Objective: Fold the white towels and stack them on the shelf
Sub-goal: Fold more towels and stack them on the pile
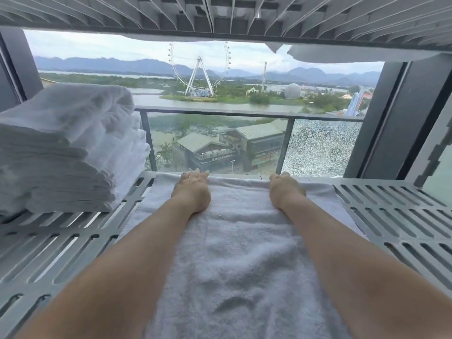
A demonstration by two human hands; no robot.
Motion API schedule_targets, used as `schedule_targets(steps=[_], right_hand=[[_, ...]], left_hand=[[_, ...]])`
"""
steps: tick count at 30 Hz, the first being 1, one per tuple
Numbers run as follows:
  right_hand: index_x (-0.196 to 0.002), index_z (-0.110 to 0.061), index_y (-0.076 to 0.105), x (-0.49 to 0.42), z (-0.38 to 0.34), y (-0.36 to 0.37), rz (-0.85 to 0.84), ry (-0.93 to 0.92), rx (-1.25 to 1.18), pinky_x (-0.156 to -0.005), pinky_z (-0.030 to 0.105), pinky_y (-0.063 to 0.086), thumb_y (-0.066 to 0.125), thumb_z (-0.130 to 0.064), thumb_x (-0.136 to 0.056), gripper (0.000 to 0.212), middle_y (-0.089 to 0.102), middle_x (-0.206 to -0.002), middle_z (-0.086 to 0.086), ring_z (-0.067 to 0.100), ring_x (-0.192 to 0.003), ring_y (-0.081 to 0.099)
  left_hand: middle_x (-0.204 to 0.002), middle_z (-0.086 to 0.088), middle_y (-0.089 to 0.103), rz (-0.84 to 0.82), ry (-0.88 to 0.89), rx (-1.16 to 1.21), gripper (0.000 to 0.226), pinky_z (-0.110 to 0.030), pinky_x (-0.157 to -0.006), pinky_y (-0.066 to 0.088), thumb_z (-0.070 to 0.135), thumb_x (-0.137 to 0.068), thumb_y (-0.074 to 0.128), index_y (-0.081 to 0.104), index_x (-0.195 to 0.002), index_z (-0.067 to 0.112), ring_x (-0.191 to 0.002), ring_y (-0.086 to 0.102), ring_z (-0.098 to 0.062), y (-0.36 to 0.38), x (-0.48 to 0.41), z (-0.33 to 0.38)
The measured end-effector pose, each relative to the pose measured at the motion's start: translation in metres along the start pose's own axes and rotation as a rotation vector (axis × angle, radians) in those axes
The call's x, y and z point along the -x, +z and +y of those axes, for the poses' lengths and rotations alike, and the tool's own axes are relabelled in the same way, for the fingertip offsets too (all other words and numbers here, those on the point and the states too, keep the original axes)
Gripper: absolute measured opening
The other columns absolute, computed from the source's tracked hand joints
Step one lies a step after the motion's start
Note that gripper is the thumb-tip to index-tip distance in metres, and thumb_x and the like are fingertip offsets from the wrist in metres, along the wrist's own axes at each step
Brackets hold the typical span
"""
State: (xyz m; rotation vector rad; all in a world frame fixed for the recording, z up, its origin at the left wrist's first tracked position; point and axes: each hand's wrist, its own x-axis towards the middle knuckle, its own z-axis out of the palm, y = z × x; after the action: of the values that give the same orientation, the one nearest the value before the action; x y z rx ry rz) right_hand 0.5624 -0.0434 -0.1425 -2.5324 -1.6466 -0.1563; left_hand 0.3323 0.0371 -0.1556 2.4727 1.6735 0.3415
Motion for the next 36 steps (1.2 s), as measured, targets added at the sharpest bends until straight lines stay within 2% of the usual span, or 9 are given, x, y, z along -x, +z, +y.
schedule_targets(steps=[5,8,10,13,17,23,29,32,36], right_hand=[[-0.140,-0.011,0.045,-0.006,-0.002,-0.002,-0.031,0.097,0.034,-0.071,0.040,0.043,0.031,-0.010,-0.098,0.045,0.041,-0.141,0.014,0.031,-0.115,0.056],[-0.133,-0.012,0.047,-0.007,0.001,-0.003,-0.019,0.085,-0.033,-0.074,0.039,0.044,0.036,-0.012,-0.095,0.039,0.049,-0.133,0.010,0.029,-0.114,0.055],[-0.126,-0.011,0.049,-0.005,0.003,-0.002,0.031,0.078,-0.092,-0.076,0.039,0.047,0.039,-0.011,-0.094,0.033,0.056,-0.123,0.010,0.028,-0.108,0.057],[-0.113,-0.013,0.049,0.008,0.003,-0.003,0.157,0.091,-0.184,-0.072,0.038,0.051,0.044,-0.007,-0.091,0.023,0.058,-0.110,0.010,0.029,-0.092,0.059],[-0.117,-0.012,0.052,0.029,-0.001,-0.005,0.312,0.099,-0.213,-0.070,0.042,0.054,0.048,-0.002,-0.089,0.030,0.053,-0.112,0.013,0.034,-0.086,0.061],[-0.104,-0.011,0.064,0.058,0.003,-0.019,0.466,0.087,-0.174,-0.071,0.047,0.058,0.050,-0.011,-0.095,0.017,0.061,-0.099,0.013,0.034,-0.080,0.064],[-0.106,-0.008,0.059,0.082,0.012,-0.036,0.400,0.040,-0.126,-0.073,0.046,0.056,0.045,-0.003,-0.094,0.019,0.062,-0.101,0.016,0.037,-0.084,0.064],[-0.108,-0.008,0.054,0.099,0.014,-0.041,0.421,0.045,-0.142,-0.068,0.040,0.052,0.043,0.001,-0.091,0.022,0.064,-0.097,0.016,0.036,-0.085,0.064],[-0.107,-0.012,0.059,0.133,0.018,-0.048,0.508,0.033,-0.136,-0.063,0.036,0.048,0.044,-0.002,-0.089,0.025,0.066,-0.093,0.011,0.034,-0.080,0.065]], left_hand=[[-0.161,-0.007,0.024,-0.021,0.007,0.038,0.071,-0.046,-0.121,0.017,0.011,-0.088,0.029,0.020,-0.157,0.026,-0.148,0.014,-0.029,0.001,-0.003,-0.001],[-0.142,-0.011,0.034,0.048,0.025,0.067,0.062,-0.045,-0.116,0.023,0.015,-0.088,0.036,0.032,-0.149,0.027,-0.134,0.026,-0.032,0.002,-0.001,-0.002],[-0.137,-0.008,0.035,0.095,0.034,0.083,0.057,-0.043,-0.113,0.024,0.018,-0.088,0.040,0.037,-0.144,0.027,-0.130,0.027,-0.030,0.003,0.000,-0.002],[-0.151,-0.010,0.032,0.044,0.036,0.086,0.066,-0.044,-0.116,0.021,0.017,-0.087,0.037,0.028,-0.152,0.025,-0.139,0.020,-0.031,0.003,-0.001,-0.003],[-0.149,-0.014,0.037,0.008,0.014,0.063,0.073,-0.045,-0.113,0.024,0.016,-0.082,0.039,0.027,-0.153,0.023,-0.139,0.024,-0.033,0.001,-0.003,-0.002],[-0.120,-0.011,0.050,0.285,0.054,-0.096,0.034,-0.041,-0.100,0.036,0.023,-0.084,0.051,0.063,-0.115,0.018,-0.117,0.040,-0.031,-0.006,0.011,-0.004],[-0.091,-0.005,0.071,0.605,0.205,-0.104,0.010,-0.039,-0.089,0.039,0.022,-0.090,0.058,0.064,-0.096,0.019,-0.092,0.061,-0.029,-0.026,0.045,-0.010],[-0.084,-0.005,0.070,0.691,0.252,-0.095,0.012,-0.039,-0.085,0.043,0.011,-0.089,0.055,0.061,-0.096,0.019,-0.080,0.065,-0.030,-0.038,0.072,-0.011],[-0.090,-0.005,0.072,0.700,0.205,-0.088,0.033,-0.039,-0.084,0.044,-0.002,-0.080,0.053,0.065,-0.101,0.020,-0.086,0.066,-0.029,-0.051,0.119,-0.006]])
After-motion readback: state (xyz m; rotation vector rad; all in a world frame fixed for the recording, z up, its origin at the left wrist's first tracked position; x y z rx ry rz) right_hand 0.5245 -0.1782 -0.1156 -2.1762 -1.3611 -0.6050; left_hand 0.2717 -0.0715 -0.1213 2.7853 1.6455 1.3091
